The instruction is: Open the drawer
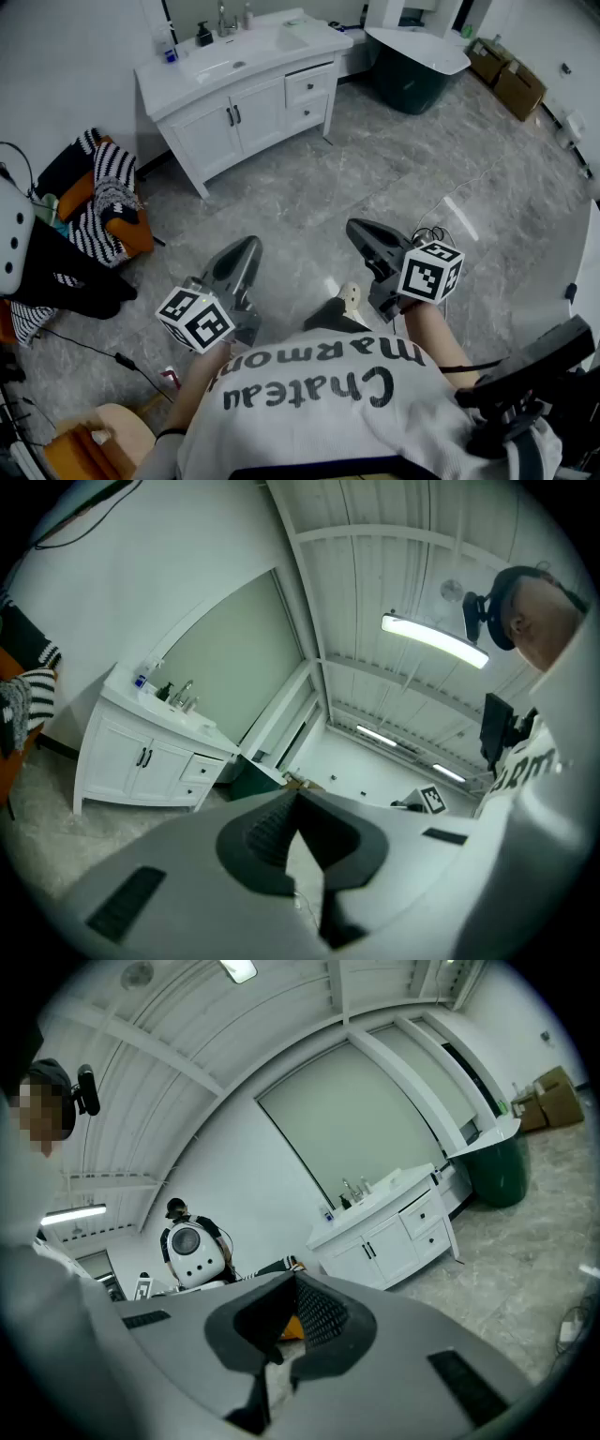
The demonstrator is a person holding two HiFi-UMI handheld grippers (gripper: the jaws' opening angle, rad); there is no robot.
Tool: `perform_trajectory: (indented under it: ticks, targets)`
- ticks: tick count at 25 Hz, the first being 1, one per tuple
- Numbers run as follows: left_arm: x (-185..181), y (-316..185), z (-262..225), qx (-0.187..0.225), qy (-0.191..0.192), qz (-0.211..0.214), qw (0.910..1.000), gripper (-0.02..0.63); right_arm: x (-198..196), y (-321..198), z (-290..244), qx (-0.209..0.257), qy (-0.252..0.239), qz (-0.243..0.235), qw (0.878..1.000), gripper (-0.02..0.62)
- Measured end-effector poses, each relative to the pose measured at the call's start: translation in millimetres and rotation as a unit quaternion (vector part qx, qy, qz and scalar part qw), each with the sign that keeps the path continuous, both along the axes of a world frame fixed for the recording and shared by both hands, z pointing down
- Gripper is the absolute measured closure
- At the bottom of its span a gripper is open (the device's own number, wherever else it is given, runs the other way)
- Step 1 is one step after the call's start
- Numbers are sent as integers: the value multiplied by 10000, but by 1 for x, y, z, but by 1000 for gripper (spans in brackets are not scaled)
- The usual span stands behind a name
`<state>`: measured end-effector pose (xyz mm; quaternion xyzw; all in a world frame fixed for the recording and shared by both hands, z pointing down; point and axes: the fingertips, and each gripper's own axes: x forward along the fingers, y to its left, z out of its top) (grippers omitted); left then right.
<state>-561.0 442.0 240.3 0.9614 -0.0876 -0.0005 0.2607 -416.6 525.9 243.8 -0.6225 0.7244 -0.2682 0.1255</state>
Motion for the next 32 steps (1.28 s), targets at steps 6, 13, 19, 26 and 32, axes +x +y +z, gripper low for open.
perform_trajectory:
  ticks: [6, 13, 19, 26, 32]
  targets:
    - [2, 5, 3, 27, 18, 80, 10000, 607, 2, 2, 3, -6, -29, 11, 10000, 584]
    - [0, 4, 3, -26, -37, 9, 10000, 607, 1, -2, 4, -10, -149, -11, 9999, 584]
    - [0, 2, 3, -1, -9, 38, 10000, 607, -3, -10, 4, -30, -162, -73, 9998, 584]
    - [7, -14, 16, -98, -68, 23, 9999, 607, 2, -30, 12, -127, -192, -151, 9996, 584]
    - [35, -41, 20, -179, -178, -28, 9997, 607, 30, -62, 17, -170, -258, -214, 9993, 584]
